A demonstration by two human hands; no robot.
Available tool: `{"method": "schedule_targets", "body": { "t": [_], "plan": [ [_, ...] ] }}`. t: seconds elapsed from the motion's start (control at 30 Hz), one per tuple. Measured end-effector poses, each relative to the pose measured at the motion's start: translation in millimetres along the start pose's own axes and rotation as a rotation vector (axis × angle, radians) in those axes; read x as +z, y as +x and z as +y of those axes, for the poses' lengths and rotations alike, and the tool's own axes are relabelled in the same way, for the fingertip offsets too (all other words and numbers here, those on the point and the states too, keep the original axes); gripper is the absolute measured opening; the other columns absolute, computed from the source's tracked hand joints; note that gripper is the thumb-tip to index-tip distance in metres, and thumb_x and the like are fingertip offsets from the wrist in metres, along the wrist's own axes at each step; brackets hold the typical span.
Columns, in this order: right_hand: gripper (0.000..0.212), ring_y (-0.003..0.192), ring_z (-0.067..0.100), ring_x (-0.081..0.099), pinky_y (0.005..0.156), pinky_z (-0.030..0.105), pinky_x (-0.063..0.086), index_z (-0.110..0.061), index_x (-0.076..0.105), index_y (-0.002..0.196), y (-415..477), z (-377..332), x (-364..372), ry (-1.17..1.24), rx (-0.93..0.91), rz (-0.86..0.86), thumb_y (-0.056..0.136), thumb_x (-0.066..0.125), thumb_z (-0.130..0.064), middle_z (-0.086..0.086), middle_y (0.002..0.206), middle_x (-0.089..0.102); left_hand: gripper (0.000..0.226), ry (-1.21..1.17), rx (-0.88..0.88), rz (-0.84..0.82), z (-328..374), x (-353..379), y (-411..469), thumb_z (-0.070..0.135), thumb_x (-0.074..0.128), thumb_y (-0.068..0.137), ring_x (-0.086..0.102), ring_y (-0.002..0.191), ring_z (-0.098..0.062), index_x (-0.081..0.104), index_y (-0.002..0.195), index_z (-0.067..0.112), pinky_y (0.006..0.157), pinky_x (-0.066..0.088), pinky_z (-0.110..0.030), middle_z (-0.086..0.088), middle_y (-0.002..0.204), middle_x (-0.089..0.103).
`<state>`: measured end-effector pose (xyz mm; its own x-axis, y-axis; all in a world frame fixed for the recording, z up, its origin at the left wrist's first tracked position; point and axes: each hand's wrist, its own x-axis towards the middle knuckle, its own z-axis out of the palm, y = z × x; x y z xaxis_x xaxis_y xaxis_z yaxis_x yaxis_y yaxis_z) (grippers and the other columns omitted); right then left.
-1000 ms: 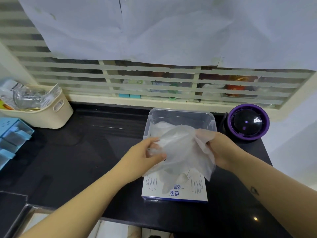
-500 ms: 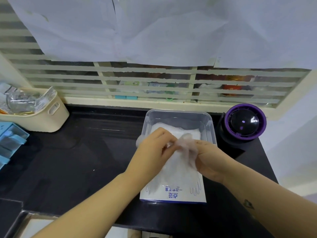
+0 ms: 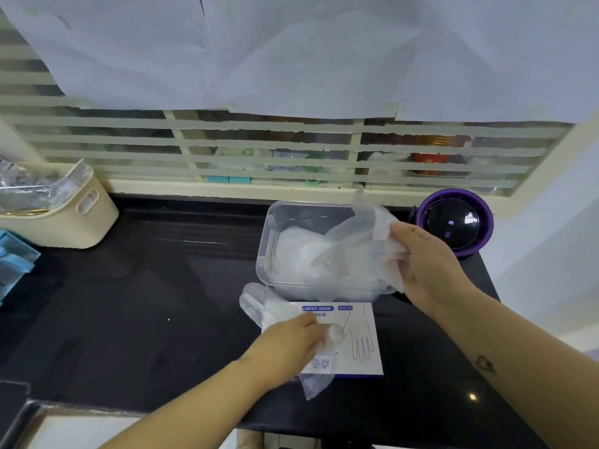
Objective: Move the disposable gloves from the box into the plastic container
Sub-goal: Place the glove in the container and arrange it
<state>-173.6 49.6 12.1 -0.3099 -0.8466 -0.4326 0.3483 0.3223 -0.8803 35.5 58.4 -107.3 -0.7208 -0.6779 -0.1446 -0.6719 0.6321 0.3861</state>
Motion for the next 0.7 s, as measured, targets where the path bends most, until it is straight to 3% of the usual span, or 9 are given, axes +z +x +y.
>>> {"method": "schedule_targets", "body": {
  "t": [0.07, 0.17, 0.27, 0.33, 0.4, 0.5, 0.6, 0.7],
  "plan": [
    [0.025, 0.093, 0.024, 0.058, 0.081, 0.036, 0.053, -0.002, 0.06, 0.114, -1.8, 2.9, 0.1, -0.005, 0.013, -0.003, 0.098, 0.051, -0.019, 0.013, 0.104, 0.063, 0.034, -0.132, -0.002, -0.081, 5.2, 2.1, 2.3, 0.017, 0.039, 0.1, 0.055, 0.107, -0.02, 0.052, 0.13, 0.025, 0.092, 0.043, -0.025, 0.002, 0.122, 0.055],
    [0.025, 0.094, 0.025, 0.061, 0.08, 0.038, 0.055, -0.004, 0.061, 0.114, -4.9, 6.6, -1.3, -0.024, 0.033, 0.001, 0.097, 0.052, -0.021, 0.014, 0.108, 0.065, 0.039, -0.17, 0.038, -0.166, 7.2, 4.3, 5.4, 0.017, 0.038, 0.1, 0.045, 0.121, -0.014, 0.041, 0.138, 0.022, 0.091, 0.031, -0.014, 0.006, 0.135, 0.049],
    [0.026, 0.096, 0.028, 0.061, 0.091, 0.044, 0.053, -0.004, 0.062, 0.114, -5.9, 8.7, -3.4, -0.022, 0.066, -0.003, 0.096, 0.053, -0.021, 0.018, 0.113, 0.065, 0.045, -0.047, 0.094, -0.28, 4.8, 7.8, 7.8, 0.022, 0.035, 0.103, 0.036, 0.132, -0.019, 0.028, 0.147, 0.018, 0.109, 0.028, -0.023, 0.006, 0.151, 0.03],
    [0.024, 0.096, 0.029, 0.06, 0.094, 0.047, 0.051, -0.005, 0.063, 0.112, -7.8, 7.6, -3.1, -0.026, 0.096, -0.029, 0.096, 0.053, -0.021, 0.02, 0.116, 0.064, 0.046, 0.027, 0.097, -0.33, 5.4, 6.9, 8.0, 0.022, 0.037, 0.102, 0.045, 0.12, -0.027, 0.026, 0.146, 0.016, 0.104, 0.037, -0.036, 0.0, 0.146, 0.029],
    [0.02, 0.089, 0.026, 0.061, 0.081, 0.04, 0.055, -0.009, 0.063, 0.108, -10.2, 4.1, -3.6, -0.022, 0.119, -0.055, 0.096, 0.053, -0.022, 0.016, 0.107, 0.065, 0.045, 0.077, 0.094, -0.339, 7.6, 6.2, 7.6, 0.019, 0.039, 0.099, 0.051, 0.107, -0.03, 0.026, 0.143, 0.014, 0.094, 0.042, -0.041, -0.005, 0.139, 0.031],
    [0.025, 0.081, 0.02, 0.062, 0.069, 0.032, 0.051, -0.01, 0.064, 0.113, -7.9, -0.9, -7.4, 0.021, 0.135, -0.097, 0.094, 0.053, -0.022, 0.006, 0.096, 0.066, 0.055, 0.11, 0.084, -0.382, 13.3, 0.1, 7.4, 0.015, 0.043, 0.096, 0.051, 0.111, -0.03, 0.02, 0.146, 0.015, 0.09, 0.046, -0.043, -0.003, 0.143, 0.028],
    [0.027, 0.078, 0.016, 0.064, 0.07, 0.03, 0.052, -0.004, 0.067, 0.109, -4.9, -9.3, -11.0, 0.107, 0.154, -0.188, 0.091, 0.052, -0.017, 0.007, 0.098, 0.069, 0.069, 0.106, 0.034, -0.382, 22.8, -25.5, 5.1, 0.013, 0.044, 0.096, 0.055, 0.109, -0.029, 0.009, 0.154, 0.026, 0.086, 0.046, -0.038, 0.006, 0.152, 0.023],
    [0.033, 0.092, 0.022, 0.062, 0.08, 0.033, 0.052, 0.0, 0.071, 0.099, -2.3, -15.5, -14.3, 0.187, 0.208, -0.295, 0.074, 0.057, -0.017, 0.013, 0.104, 0.067, 0.062, 0.001, -0.009, -0.33, 27.8, -59.6, 0.7, 0.017, 0.044, 0.096, 0.052, 0.12, -0.02, 0.022, 0.152, 0.033, 0.093, 0.043, -0.032, 0.016, 0.153, 0.027]
  ]
}}
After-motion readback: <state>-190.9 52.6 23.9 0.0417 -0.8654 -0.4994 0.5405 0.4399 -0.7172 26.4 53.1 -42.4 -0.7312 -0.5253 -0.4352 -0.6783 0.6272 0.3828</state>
